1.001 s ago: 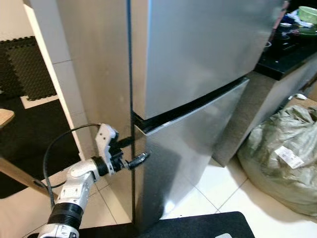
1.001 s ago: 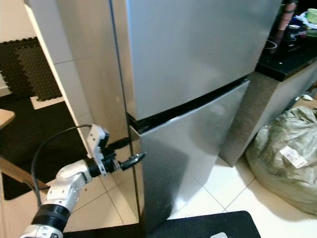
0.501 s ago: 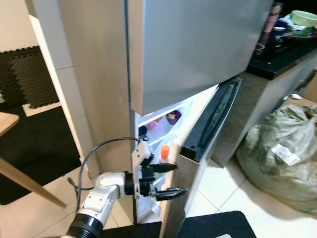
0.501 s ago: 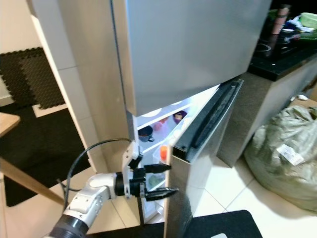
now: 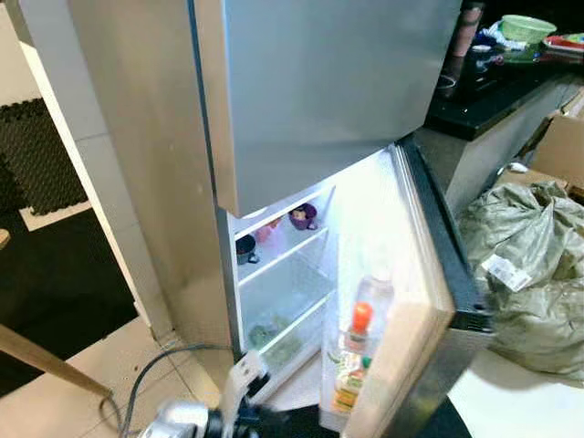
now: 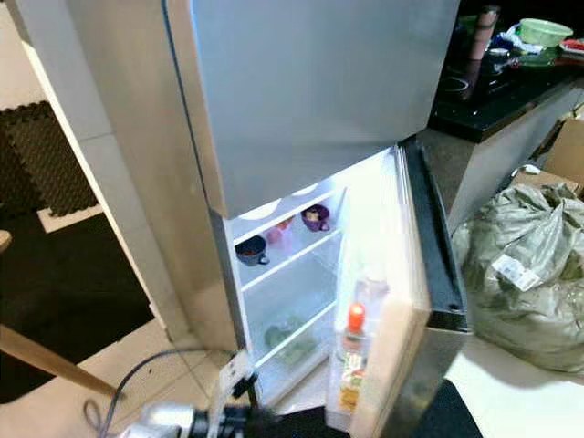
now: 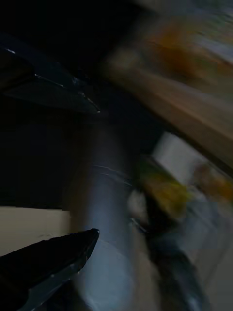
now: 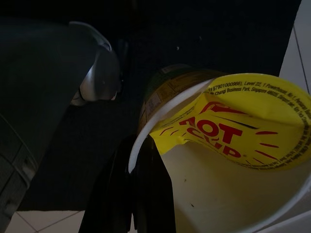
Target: Restocking fridge
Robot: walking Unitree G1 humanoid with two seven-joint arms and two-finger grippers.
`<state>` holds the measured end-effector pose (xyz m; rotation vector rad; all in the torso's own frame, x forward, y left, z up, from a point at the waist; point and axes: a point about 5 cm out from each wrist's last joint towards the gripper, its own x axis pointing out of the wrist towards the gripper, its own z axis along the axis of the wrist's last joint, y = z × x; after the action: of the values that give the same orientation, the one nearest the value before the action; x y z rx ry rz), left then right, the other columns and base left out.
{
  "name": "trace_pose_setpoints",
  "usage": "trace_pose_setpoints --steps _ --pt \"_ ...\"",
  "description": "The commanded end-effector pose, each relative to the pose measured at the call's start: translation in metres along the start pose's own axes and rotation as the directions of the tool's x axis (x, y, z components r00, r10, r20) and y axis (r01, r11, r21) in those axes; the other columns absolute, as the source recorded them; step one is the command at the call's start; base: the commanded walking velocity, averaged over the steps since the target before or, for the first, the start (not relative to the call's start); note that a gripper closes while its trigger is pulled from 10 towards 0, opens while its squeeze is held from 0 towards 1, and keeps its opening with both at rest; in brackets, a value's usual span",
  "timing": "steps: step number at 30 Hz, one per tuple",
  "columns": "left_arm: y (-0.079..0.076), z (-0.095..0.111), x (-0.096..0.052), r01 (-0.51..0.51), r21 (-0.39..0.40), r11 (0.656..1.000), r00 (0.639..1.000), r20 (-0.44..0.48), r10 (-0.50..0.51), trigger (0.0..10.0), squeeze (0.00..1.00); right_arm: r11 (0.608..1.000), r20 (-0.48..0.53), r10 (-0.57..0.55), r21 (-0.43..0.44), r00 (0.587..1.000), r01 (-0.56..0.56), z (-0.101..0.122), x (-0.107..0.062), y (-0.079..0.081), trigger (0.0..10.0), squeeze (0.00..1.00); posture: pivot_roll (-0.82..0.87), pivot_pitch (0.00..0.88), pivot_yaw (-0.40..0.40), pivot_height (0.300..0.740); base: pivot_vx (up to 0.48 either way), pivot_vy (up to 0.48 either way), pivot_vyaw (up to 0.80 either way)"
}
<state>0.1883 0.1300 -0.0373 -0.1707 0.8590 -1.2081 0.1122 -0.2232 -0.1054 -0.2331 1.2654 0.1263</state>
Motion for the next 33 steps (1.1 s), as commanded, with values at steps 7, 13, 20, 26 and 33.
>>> trace_pose_setpoints --steps 7,13,20,26,33 --pt "-0.001 -0.088 -0.016 -0.347 -0.201 0.916 0.925 -0.233 0.300 10.0 0.00 1.000 -0.018 0.024 0.017 1.000 -0.024 -0.004 0.000 0.004 10.0 0.00 -0.08 0.000 -0.003 0.740 0.000 0.000 0.00" --pt "-0.012 -0.124 -0.019 -0.537 -0.268 0.800 0.833 -0.322 0.451 10.0 0.00 0.997 0.037 0.073 0.014 0.997 -0.073 0.006 0.001 0.010 10.0 0.00 -0.09 0.000 0.000 0.740 0.000 0.000 0.00" --pt "-0.019 -0.135 -0.016 -0.578 -0.297 0.760 0.805 -0.358 0.473 10.0 0.00 0.993 0.078 0.113 -0.037 0.990 -0.110 0.020 0.001 0.013 10.0 0.00 -0.09 0.000 0.002 0.740 0.000 0.000 0.00" --pt "-0.019 -0.134 -0.014 -0.591 -0.283 0.755 0.796 -0.356 0.489 10.0 0.00 0.980 0.088 0.181 -0.104 0.980 -0.172 0.028 0.001 0.017 10.0 0.00 -0.09 0.000 0.000 0.740 0.000 0.000 0.00" --pt "-0.016 -0.130 -0.010 -0.609 -0.261 0.749 0.782 -0.353 0.513 10.0 0.00 0.974 0.188 0.217 -0.108 0.958 -0.199 0.053 0.000 0.019 10.0 0.00 -0.09 0.000 -0.002 0.740 0.000 0.000 0.00"
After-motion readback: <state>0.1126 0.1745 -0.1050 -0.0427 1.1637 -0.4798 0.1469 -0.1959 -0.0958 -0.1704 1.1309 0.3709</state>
